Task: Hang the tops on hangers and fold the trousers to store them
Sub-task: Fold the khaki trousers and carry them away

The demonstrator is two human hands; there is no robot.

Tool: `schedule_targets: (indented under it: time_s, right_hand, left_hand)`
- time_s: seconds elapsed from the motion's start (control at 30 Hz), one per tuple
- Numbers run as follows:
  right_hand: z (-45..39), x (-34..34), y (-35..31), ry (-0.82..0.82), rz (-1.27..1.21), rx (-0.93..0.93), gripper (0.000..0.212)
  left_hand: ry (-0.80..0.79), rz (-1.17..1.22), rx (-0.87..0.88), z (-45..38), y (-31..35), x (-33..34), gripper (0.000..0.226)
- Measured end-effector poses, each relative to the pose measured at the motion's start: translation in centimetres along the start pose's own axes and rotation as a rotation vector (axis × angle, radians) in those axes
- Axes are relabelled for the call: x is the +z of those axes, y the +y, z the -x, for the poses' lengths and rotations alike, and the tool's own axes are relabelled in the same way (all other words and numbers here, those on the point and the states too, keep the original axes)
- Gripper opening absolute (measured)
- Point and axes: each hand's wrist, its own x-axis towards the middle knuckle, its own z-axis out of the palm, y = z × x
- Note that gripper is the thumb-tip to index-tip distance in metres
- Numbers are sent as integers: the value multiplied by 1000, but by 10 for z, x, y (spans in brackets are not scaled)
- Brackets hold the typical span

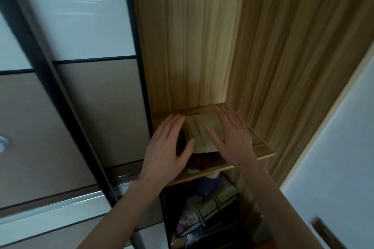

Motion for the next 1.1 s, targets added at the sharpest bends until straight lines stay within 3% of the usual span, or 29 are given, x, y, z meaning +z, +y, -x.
schedule_targets:
  time_s: [0.2, 0.3, 0.47, 0.6, 1.1]
  right_hand:
    - [13, -19, -108, 39, -111, -72, 72]
    - [13, -24, -154, 77, -144, -110, 68]
    - [14, -26, -198, 97, -177, -145, 63]
    - [14, -32, -189, 58, -153, -119, 62]
    - [13, -38, -99, -3, -208, 86, 67]
  left_hand:
    - [151, 30, 36, 38, -9, -70, 58]
    - [202, -13, -11, 44, -17, -94, 65]
    - [44, -178, 50, 32, -31, -100, 87]
    - [-33, -402, 143, 18, -32, -80, 93]
    - [1, -468, 206, -6, -11, -43, 99]
